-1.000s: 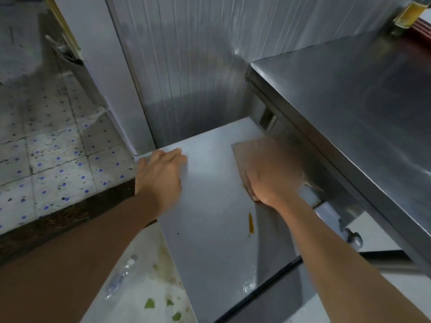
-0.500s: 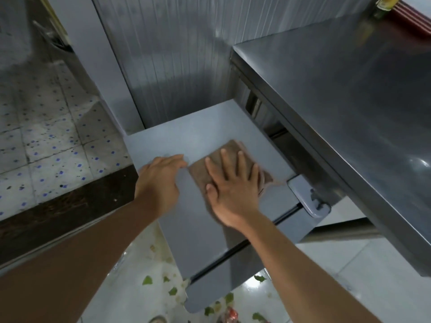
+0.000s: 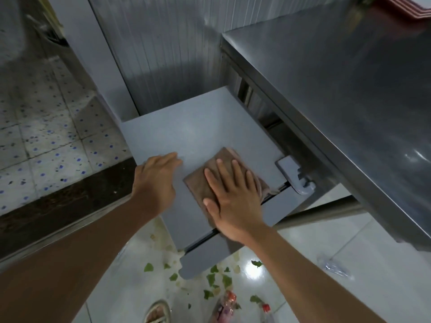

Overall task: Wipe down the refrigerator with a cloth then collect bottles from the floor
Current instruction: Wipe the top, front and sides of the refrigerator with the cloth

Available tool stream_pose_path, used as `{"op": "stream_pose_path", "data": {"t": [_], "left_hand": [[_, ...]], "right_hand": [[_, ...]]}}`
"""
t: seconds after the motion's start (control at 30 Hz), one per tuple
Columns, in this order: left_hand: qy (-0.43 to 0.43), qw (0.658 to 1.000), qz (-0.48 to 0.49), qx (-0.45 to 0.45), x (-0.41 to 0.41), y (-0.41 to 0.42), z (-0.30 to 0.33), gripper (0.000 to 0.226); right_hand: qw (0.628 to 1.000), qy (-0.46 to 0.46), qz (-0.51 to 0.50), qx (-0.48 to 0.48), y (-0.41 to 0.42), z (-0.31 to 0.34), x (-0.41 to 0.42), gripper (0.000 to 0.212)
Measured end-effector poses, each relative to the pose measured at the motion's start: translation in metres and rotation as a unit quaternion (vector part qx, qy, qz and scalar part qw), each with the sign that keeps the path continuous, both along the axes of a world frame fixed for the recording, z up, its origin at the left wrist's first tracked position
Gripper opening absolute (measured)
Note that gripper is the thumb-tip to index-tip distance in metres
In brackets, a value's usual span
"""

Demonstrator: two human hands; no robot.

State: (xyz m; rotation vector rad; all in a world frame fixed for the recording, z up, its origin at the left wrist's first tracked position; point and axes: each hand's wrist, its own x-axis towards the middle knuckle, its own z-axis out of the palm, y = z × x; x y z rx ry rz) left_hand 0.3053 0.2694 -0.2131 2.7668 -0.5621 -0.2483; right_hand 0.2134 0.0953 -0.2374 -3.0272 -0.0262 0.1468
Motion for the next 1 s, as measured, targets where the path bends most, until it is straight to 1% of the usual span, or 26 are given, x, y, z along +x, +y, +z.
{"op": "stream_pose_path", "data": {"t": [0.07,0.1,0.23,0.3,0.37,0.43,0.53,0.57,0.7,0.8,0.9,0.97,1.0], "left_hand": [[-0.001,1.0,-0.005,0.014,-0.006,0.001,0.0,0.064],[-0.003,1.0,-0.006,0.017,-0.008,0.001,-0.001,0.064],[-0.009,1.0,-0.002,0.019,-0.01,-0.004,-0.002,0.065],[-0.01,0.999,-0.002,0.033,-0.013,-0.006,-0.002,0.066],[-0.012,0.999,-0.003,0.03,-0.02,-0.008,-0.002,0.067],[-0.011,1.0,-0.012,0.02,-0.031,-0.01,-0.001,0.067],[-0.014,0.999,-0.037,0.026,-0.05,-0.01,-0.002,0.067],[-0.014,0.999,-0.041,0.028,-0.055,-0.01,-0.003,0.068],[-0.018,0.999,-0.04,0.017,-0.07,-0.007,-0.004,0.069],[-0.021,0.999,-0.037,0.013,-0.074,-0.004,-0.002,0.071],[-0.002,0.999,-0.036,-0.006,-0.078,-0.003,0.003,0.07],[0.027,0.999,-0.042,-0.02,-0.08,-0.001,0.008,0.069],[0.045,0.998,-0.047,-0.022,-0.08,0.0,0.011,0.067]], "right_hand": [[1.0,0.003,0.027,-0.007,-0.009,0.004,-0.01,0.062],[1.0,0.002,0.017,-0.021,-0.024,0.004,-0.008,0.064],[0.991,0.023,-0.104,-0.083,-0.08,0.005,0.022,0.068],[0.989,0.028,-0.129,-0.07,-0.071,0.002,0.022,0.068],[0.993,0.022,-0.106,-0.039,-0.045,0.0,0.004,0.071],[0.999,0.014,-0.043,-0.02,-0.022,0.0,-0.027,0.072],[0.999,0.014,0.016,-0.036,-0.029,0.003,-0.053,0.068],[0.998,0.016,0.007,-0.053,-0.043,0.003,-0.052,0.067],[0.99,0.03,-0.102,-0.091,-0.085,0.006,-0.037,0.067],[0.99,0.024,-0.132,-0.049,-0.054,0.001,-0.04,0.068],[0.995,-0.014,-0.094,0.001,-0.01,-0.001,-0.058,0.062],[0.994,-0.06,-0.074,0.055,0.008,0.002,-0.072,0.054],[0.993,-0.069,-0.063,0.075,0.013,0.003,-0.079,0.051]]}}
